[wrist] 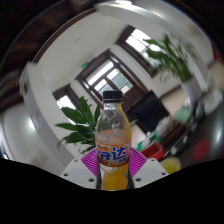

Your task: Pour water

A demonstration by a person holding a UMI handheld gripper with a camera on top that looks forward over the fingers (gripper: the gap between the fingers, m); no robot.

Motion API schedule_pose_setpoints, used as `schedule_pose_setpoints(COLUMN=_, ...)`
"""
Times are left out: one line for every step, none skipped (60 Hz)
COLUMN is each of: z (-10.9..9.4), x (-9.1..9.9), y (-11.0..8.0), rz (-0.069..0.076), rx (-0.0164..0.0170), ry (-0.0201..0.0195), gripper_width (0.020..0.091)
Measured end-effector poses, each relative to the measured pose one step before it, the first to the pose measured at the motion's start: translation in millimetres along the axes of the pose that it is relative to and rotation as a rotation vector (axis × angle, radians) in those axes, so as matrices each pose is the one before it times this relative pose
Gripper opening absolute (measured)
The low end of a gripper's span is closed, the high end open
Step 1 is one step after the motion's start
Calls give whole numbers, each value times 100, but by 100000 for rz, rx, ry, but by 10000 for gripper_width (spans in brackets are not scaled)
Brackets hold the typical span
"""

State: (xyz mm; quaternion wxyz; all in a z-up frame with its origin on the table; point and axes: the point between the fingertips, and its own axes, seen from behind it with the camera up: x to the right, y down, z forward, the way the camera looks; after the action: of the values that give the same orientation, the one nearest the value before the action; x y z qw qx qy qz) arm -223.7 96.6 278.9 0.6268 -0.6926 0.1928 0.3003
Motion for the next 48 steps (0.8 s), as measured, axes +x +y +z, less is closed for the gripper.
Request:
schedule_pose_setpoints(z=-63, x=252, y=-722, rz=-6023, rx=405, ry=1564, gripper_width=358)
schedule_pose_setpoints(z=-32, x=1019, y=-457, rz=-5776, rx=1175, ry=805, gripper_width=359)
schedule_pose_setpoints(z=45, x=-84, y=-417, rz=-5676, rx=-106, ry=2795, gripper_width=358)
schedule_pose_setpoints(z=43, x=588, y=-624, rz=-5478, rx=449, ry=2223, gripper_width=355)
schedule_pose_setpoints(z=56, x=649, y=-571, rz=-5435, rx=652, ry=2394, gripper_width=356)
schedule_pose_setpoints(z=88, x=672, y=-577, rz=-5261, rx=994, ry=2542, gripper_width=357)
schedule_pose_setpoints(z=98, x=837, y=-508, rz=-5027, rx=989, ry=2795, gripper_width=357)
schedule_pose_setpoints(z=98, x=910, y=-399, rz=-4749, rx=735, ry=3073, gripper_width=358)
schedule_pose_setpoints(z=400, x=1903, y=67, rz=-4094, rx=945, ry=2465, gripper_width=358)
schedule_pose_setpoints(z=-620, x=47, y=-652, rz=-3724, rx=-12, ry=3495, gripper_width=359)
schedule_pose_setpoints(z=179, x=982, y=-158, rz=-3592, rx=557, ry=2630, gripper_width=359)
schedule_pose_setpoints(z=-106, x=608, y=-288, rz=-3408, rx=258, ry=2383, gripper_width=358)
schedule_pose_setpoints(z=111, x=844, y=50, rz=-3103, rx=-4, ry=2221, gripper_width=358)
schedule_pose_setpoints(z=1030, x=1637, y=790, rz=-2453, rx=67, ry=1676, gripper_width=359)
schedule_pose_setpoints(z=186, x=744, y=265, rz=-2249, rx=-485, ry=1997, gripper_width=358)
schedule_pose_setpoints(z=-663, x=-87, y=-341, rz=-2149, rx=-966, ry=2131, gripper_width=359)
schedule_pose_setpoints(z=1195, x=1353, y=1009, rz=-1915, rx=-103, ry=1011, gripper_width=360)
schedule_pose_setpoints(z=625, x=1346, y=695, rz=-1570, rx=-390, ry=1146, gripper_width=359)
schedule_pose_setpoints(z=-547, x=-164, y=-497, rz=-836, rx=-1159, ry=1539, gripper_width=358)
schedule_pose_setpoints(z=178, x=524, y=438, rz=-745, rx=-1067, ry=1289, gripper_width=357)
schedule_pose_setpoints(z=95, x=459, y=376, rz=-617, rx=-968, ry=1156, gripper_width=356)
schedule_pose_setpoints(z=230, x=437, y=470, rz=-623, rx=-775, ry=929, gripper_width=358)
schedule_pose_setpoints(z=242, x=388, y=474, rz=-555, rx=-790, ry=886, gripper_width=358)
schedule_pose_setpoints(z=226, x=426, y=532, rz=-350, rx=-815, ry=900, gripper_width=357)
schedule_pose_setpoints(z=257, x=341, y=574, rz=-77, rx=-919, ry=948, gripper_width=358)
schedule_pose_setpoints(z=1017, x=874, y=1459, rz=-217, rx=-899, ry=760, gripper_width=357)
schedule_pose_setpoints(z=744, x=920, y=1174, rz=-164, rx=-678, ry=570, gripper_width=358)
schedule_pose_setpoints(z=-46, x=11, y=441, rz=216, rx=-1238, ry=443, gripper_width=357)
schedule_pose_setpoints(z=220, x=157, y=615, rz=-22, rx=-1123, ry=343, gripper_width=357)
schedule_pose_setpoints(z=255, x=218, y=620, rz=-133, rx=-845, ry=279, gripper_width=357)
schedule_pose_setpoints(z=235, x=183, y=534, rz=-96, rx=-520, ry=405, gripper_width=358)
schedule_pose_setpoints(z=196, x=203, y=572, rz=-54, rx=-431, ry=582, gripper_width=358)
schedule_pose_setpoints(z=234, x=244, y=595, rz=-9, rx=-482, ry=653, gripper_width=357)
schedule_pose_setpoints(z=625, x=474, y=1006, rz=-118, rx=-466, ry=485, gripper_width=357)
schedule_pose_setpoints(z=213, x=367, y=467, rz=-112, rx=-593, ry=291, gripper_width=357)
schedule_pose_setpoints(z=203, x=140, y=562, rz=-87, rx=-681, ry=125, gripper_width=358)
schedule_pose_setpoints(z=233, x=121, y=563, rz=-60, rx=-632, ry=13, gripper_width=358)
schedule_pose_setpoints(z=222, x=78, y=483, rz=68, rx=-491, ry=32, gripper_width=359)
schedule_pose_setpoints(z=228, x=70, y=430, rz=158, rx=-309, ry=1, gripper_width=358)
schedule_pose_setpoints(z=170, x=68, y=354, rz=95, rx=-52, ry=-101, gripper_width=358)
schedule_pose_setpoints(z=269, x=-16, y=358, rz=-62, rx=284, ry=-230, gripper_width=357)
schedule_pose_setpoints(z=148, x=6, y=278, rz=-105, rx=472, ry=-346, gripper_width=357)
schedule_pose_setpoints(z=219, x=-107, y=425, rz=17, rx=472, ry=-429, gripper_width=358)
schedule_pose_setpoints(z=124, x=-62, y=327, rz=110, rx=130, ry=-310, gripper_width=358)
schedule_pose_setpoints(z=152, x=-114, y=359, rz=53, rx=57, ry=-504, gripper_width=358)
schedule_pose_setpoints(z=85, x=-130, y=278, rz=-57, rx=212, ry=-696, gripper_width=357)
schedule_pose_setpoints(z=130, x=-150, y=335, rz=-56, rx=128, ry=-712, gripper_width=369)
schedule_pose_setpoints(z=41, x=-134, y=386, rz=-47, rx=-88, ry=-456, gripper_width=381)
